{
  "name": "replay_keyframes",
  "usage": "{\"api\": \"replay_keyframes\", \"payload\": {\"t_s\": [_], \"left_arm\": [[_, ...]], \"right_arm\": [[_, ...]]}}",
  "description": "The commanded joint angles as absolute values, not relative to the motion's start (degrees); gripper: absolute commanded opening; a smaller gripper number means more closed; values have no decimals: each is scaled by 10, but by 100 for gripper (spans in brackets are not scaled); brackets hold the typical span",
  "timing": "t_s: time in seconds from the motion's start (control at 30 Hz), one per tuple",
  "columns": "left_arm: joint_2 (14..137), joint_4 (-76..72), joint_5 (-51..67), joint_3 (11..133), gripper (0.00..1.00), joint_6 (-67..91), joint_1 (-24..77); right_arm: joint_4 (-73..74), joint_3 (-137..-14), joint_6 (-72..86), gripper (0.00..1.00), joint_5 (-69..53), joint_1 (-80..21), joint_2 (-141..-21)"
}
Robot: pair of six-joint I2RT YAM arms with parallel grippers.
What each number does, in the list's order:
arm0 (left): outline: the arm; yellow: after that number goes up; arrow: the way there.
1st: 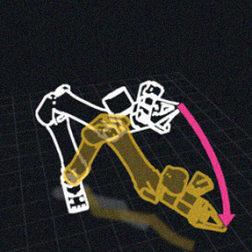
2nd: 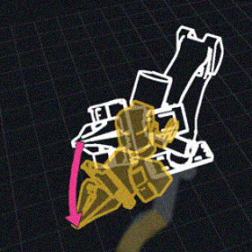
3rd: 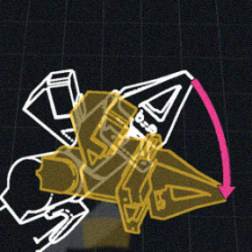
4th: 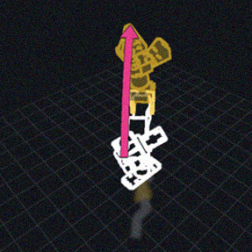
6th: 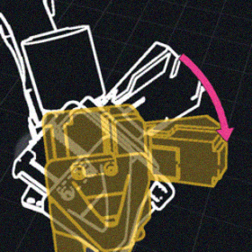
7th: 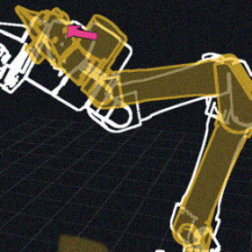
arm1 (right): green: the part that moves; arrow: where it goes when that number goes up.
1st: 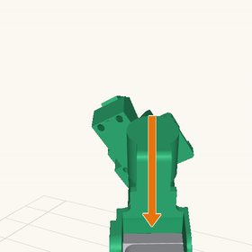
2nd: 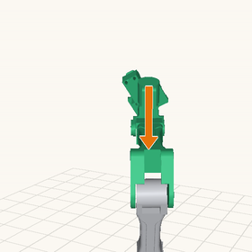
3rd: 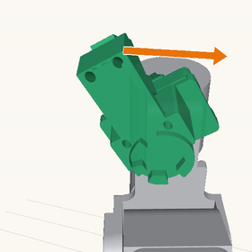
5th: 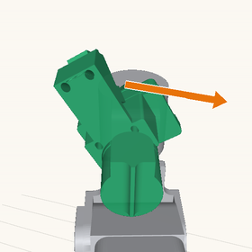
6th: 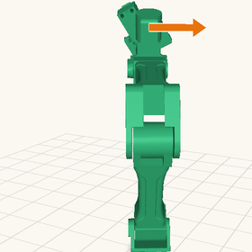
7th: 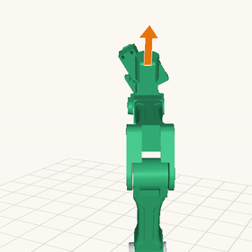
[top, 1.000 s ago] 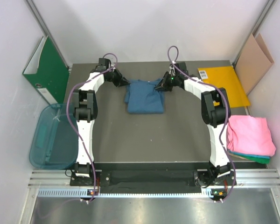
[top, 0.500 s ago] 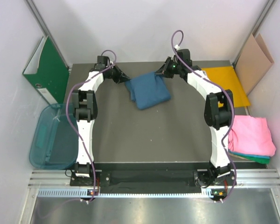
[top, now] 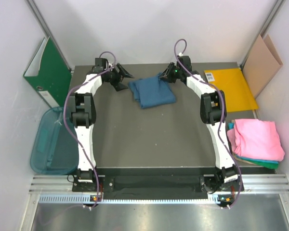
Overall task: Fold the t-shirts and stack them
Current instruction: Smooth out wrinkles on the folded tshirt
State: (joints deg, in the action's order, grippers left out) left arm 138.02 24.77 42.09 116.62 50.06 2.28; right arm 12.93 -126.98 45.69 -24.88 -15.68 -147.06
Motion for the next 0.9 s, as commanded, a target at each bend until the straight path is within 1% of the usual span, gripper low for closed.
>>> {"api": "replay_keyframes", "payload": {"t_s": [0.0,0.03,0.07,0.1,0.13,0.17,0.2,0.27,0.37,0.43,0.67,0.73,0.77,0.8,0.83,0.87], "left_arm": [[1272,271,396,1124,91,441,23],[1254,271,390,1112,94,434,24],[1246,271,382,1101,98,424,25],[1240,270,378,1079,99,421,25],[1240,270,380,1071,99,419,28],[1242,272,379,1064,99,415,30],[1247,276,379,1059,99,411,33],[1252,283,374,1044,99,397,47],[1260,287,359,1026,99,382,71],[1267,285,345,1017,99,381,87],[1302,249,336,1006,99,394,124],[1324,252,335,1027,96,399,135],[1332,251,336,1034,79,401,139],[1346,255,342,1048,59,403,141],[1353,259,343,1051,32,409,145],[1358,265,342,1056,0,412,146]], "right_arm": [[92,-1310,489,41,-244,-144,-1484],[95,-1308,480,56,-243,-144,-1481],[97,-1285,474,61,-240,-145,-1459],[95,-1266,463,79,-236,-145,-1443],[90,-1242,446,84,-232,-146,-1402],[85,-1191,436,87,-229,-145,-1380],[85,-1167,426,93,-226,-143,-1358],[88,-1098,402,99,-216,-139,-1294],[91,-1020,377,100,-210,-131,-1220],[97,-992,360,100,-207,-127,-1176],[141,-902,304,100,-188,-124,-1099],[154,-878,294,100,-181,-122,-1078],[156,-869,291,100,-180,-121,-1071],[163,-863,286,100,-178,-120,-1065],[164,-851,282,100,-177,-120,-1055],[166,-846,280,100,-177,-120,-1050]]}}
